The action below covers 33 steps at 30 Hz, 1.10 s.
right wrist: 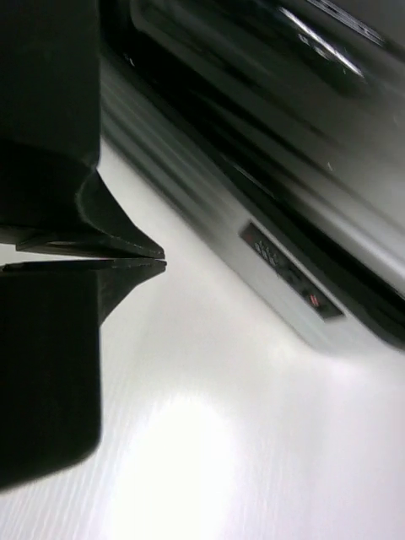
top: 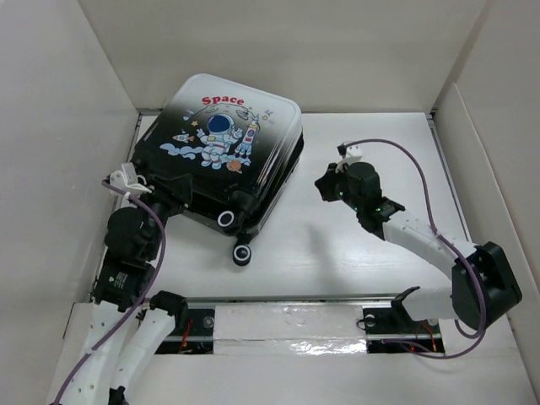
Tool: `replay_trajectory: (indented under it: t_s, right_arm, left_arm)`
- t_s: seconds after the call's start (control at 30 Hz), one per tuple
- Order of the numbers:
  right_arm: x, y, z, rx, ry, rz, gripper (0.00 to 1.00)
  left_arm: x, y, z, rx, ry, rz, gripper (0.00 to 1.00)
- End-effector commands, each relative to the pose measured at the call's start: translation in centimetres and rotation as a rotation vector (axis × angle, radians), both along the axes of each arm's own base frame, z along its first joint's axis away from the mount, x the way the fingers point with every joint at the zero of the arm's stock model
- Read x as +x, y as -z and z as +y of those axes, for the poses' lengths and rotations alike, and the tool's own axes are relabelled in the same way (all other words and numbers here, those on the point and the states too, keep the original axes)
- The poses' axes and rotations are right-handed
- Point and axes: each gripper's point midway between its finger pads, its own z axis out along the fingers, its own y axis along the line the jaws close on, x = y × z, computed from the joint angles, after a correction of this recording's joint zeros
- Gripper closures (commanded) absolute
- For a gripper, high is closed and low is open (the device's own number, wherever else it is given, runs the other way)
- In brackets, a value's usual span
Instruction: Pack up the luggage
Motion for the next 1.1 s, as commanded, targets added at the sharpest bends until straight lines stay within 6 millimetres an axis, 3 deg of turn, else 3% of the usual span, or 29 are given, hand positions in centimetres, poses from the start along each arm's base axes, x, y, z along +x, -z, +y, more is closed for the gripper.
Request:
replay_trajectory:
  t_s: [0.0,0.03,0.07,0.1,0.13,0.17,0.23,0.27,0.3,0.33,0.37,0.4,0.43,0.47,0.5,0.53,0.57,0.6,0.7,0.73,0.77,0.8,0.83,0.93,1.07]
  right_arm:
    - [3.2,-4.5,-2.9,-0.005,0.024,-0.112,0.95]
    - [3.5,-5.2,-2.7,0.000,-0.011,-0.113,0.95]
    - [4.8,-8.0,-2.8,0.017,-0.010,-0.159,0.91]
    - [6.0,-8.9,-4.2,0.020,0.016,-0.172,0.87]
    - [7.1,-8.7,-4.1,0.029,-0.009,-0.156,0.82]
    - [8.6,-11.5,-4.4,0.053,-0.009,-0.205,0.70]
    - [11.2,-12.4,-5.8,0.078,0.016,-0.197,0.58]
    - [13.3,-10.2,-6.0,0.071,0.029,-0.141,0.52]
    - [14.9,-12.9,-5.6,0.084,0.028,-0.184,0.50]
    - [16.3,-12.3,-6.2,0.077,0.053,-0.159,0.47]
    - [18.5,-9.1,-5.9,0.065,0.063,-0.098,0.41]
    - [19.9,-8.4,-5.7,0.072,0.073,-0.078,0.38]
    - [21.5,-10.3,-5.1,0.090,0.064,-0.103,0.36]
    - [23.5,-5.2,-4.3,0.084,0.054,0.000,0.31]
    - [24.5,-4.3,-3.5,0.120,0.040,0.030,0.29]
    - [25.9,-6.4,-2.6,0.172,-0.013,-0.009,0.26]
    - [26.7,-5.5,-1.8,0.208,-0.040,0.006,0.22]
    - [27.9,-2.0,-1.6,0.265,-0.028,0.084,0.21]
    - [30.2,-3.1,-0.7,0.336,-0.040,0.041,0.17]
    - [31.0,-0.6,-0.7,0.330,-0.015,0.082,0.17]
    - [31.4,-2.5,0.3,0.331,-0.027,0.052,0.14]
    - [31.6,-2.2,1.0,0.328,-0.032,0.053,0.13]
    - [31.6,-0.1,2.4,0.317,-0.043,0.084,0.11]
    - [31.7,-0.2,4.8,0.328,-0.077,0.060,0.09]
    - [30.3,2.9,7.6,0.337,-0.171,0.095,0.08]
  left_arm:
    - [1.7,6.0,4.1,-0.150,-0.327,0.212,0.68]
    - [1.8,6.3,4.2,-0.228,-0.357,0.219,0.68]
    - [1.9,7.6,4.5,-0.251,-0.385,0.239,0.68]
    - [1.7,7.9,5.2,-0.282,-0.430,0.229,0.68]
    - [1.7,8.4,5.3,-0.343,-0.453,0.227,0.68]
    - [1.7,9.5,5.4,-0.353,-0.465,0.235,0.68]
    - [1.4,10.4,5.8,-0.375,-0.485,0.233,0.68]
    - [1.1,12.0,5.8,-0.388,-0.499,0.263,0.68]
    - [0.9,12.7,5.9,-0.395,-0.506,0.272,0.70]
    - [0.8,13.4,5.9,-0.395,-0.510,0.284,0.71]
    - [0.5,14.3,6.0,-0.389,-0.518,0.301,0.71]
    - [0.3,15.6,6.4,-0.385,-0.546,0.313,0.72]
    - [0.1,16.3,6.7,-0.382,-0.563,0.321,0.72]
    - [-0.1,17.7,6.8,-0.374,-0.578,0.344,0.73]
    - [-0.1,18.3,6.9,-0.379,-0.590,0.357,0.73]
    - [-0.1,19.0,6.9,-0.375,-0.596,0.372,0.72]
    - [0.0,19.6,6.8,-0.377,-0.603,0.390,0.72]
    - [0.0,21.1,6.7,-0.365,-0.614,0.436,0.72]
    - [-0.1,23.9,6.7,-0.320,-0.639,0.526,0.72]
    - [-0.2,24.7,6.7,-0.328,-0.655,0.545,0.72]
    - [0.2,25.1,7.1,-0.346,-0.674,0.540,0.72]
    - [0.2,26.3,6.8,-0.347,-0.656,0.573,0.72]
    - [0.5,26.5,6.8,-0.350,-0.653,0.573,0.71]
    - [1.8,26.2,7.2,-0.352,-0.674,0.533,0.70]
    - [3.2,25.3,7.5,-0.345,-0.697,0.511,0.70]
